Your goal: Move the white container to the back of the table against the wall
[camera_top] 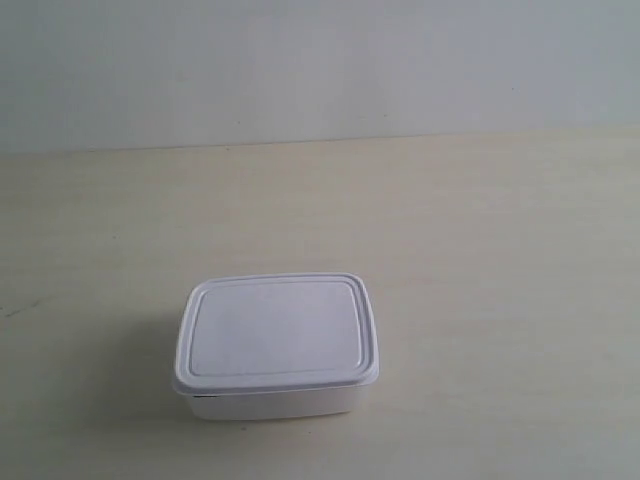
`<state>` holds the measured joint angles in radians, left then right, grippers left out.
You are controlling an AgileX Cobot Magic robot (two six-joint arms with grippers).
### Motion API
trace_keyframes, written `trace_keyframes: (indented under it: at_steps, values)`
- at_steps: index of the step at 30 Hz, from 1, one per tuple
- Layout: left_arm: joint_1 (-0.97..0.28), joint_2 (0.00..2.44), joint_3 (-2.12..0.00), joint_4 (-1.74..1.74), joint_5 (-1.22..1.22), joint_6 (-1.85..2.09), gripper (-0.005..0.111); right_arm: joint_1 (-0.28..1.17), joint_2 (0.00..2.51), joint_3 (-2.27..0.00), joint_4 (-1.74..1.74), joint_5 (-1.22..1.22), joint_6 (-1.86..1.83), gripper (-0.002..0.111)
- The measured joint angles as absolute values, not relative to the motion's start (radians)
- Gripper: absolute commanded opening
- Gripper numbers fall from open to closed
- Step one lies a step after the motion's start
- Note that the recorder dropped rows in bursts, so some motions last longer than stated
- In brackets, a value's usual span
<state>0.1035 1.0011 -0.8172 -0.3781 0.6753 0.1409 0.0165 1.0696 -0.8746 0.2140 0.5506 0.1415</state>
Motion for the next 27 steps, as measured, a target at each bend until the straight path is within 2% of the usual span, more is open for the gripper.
trace_keyframes:
  at_steps: [4,8,13,20,27]
  values:
    - [0.049,1.003,-0.819,-0.436,0.744,0.195,0.0,0.016,1.121,-0.934,0.485,0.636,-0.087,0.0]
    - [-0.072,1.004,-0.819,-0.465,0.794,0.205,0.0,0.068,1.185,-0.992,0.649,0.765,-0.198,0.0]
    - [-0.241,1.004,-0.797,-0.486,0.806,0.159,0.0,0.212,1.275,-1.004,0.681,0.907,-0.22,0.0]
    - [-0.44,1.005,-0.611,-0.572,0.672,0.067,0.0,0.418,1.38,-0.999,0.688,0.964,-0.217,0.0]
    - [-0.538,1.079,-0.508,-0.651,0.533,0.043,0.0,0.526,1.484,-0.885,0.701,0.9,-0.214,0.0]
